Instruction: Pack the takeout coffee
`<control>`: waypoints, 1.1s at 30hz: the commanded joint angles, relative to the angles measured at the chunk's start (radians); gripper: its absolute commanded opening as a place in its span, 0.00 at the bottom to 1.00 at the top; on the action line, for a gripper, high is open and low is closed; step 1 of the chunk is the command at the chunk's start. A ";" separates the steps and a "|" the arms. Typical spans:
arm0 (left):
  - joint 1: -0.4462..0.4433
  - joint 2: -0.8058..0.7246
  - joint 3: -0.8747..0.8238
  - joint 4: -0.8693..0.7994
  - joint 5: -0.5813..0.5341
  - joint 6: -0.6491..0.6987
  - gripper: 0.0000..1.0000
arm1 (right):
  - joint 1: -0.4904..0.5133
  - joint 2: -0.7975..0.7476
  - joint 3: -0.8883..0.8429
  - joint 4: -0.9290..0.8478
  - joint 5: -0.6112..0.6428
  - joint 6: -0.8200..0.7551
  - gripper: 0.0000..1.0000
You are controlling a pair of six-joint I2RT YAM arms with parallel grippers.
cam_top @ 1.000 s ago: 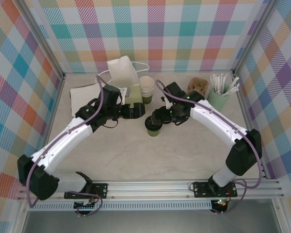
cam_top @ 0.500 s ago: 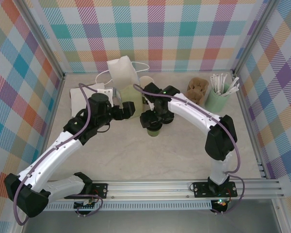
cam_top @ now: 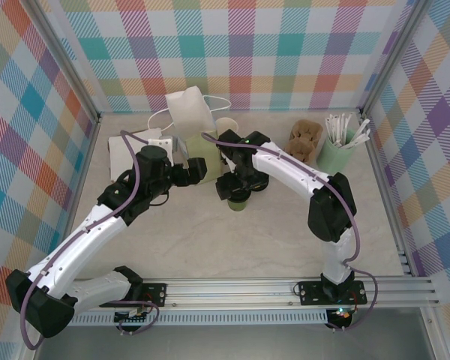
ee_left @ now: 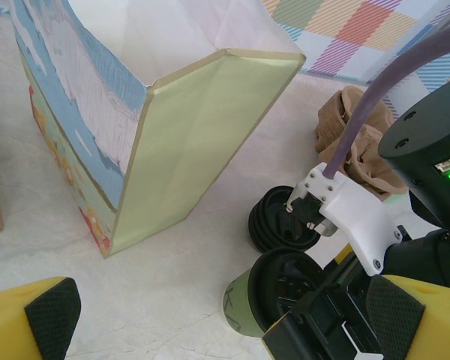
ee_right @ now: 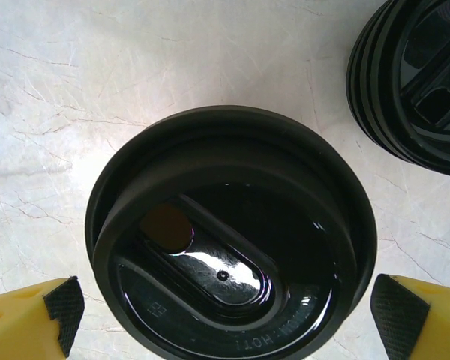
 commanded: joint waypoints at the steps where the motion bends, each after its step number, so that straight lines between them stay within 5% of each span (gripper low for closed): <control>1: 0.007 -0.019 -0.010 0.026 -0.009 0.007 1.00 | 0.007 0.027 0.037 -0.023 -0.002 -0.014 1.00; 17: 0.008 -0.021 -0.010 0.023 -0.011 0.006 1.00 | 0.007 0.092 0.037 -0.010 0.004 -0.019 1.00; 23: 0.007 -0.020 -0.009 0.023 -0.010 0.005 1.00 | 0.007 0.088 0.027 -0.010 0.004 -0.016 0.88; 33: 0.007 -0.015 -0.008 0.023 -0.004 0.005 1.00 | -0.018 -0.007 -0.054 -0.015 0.012 0.003 0.84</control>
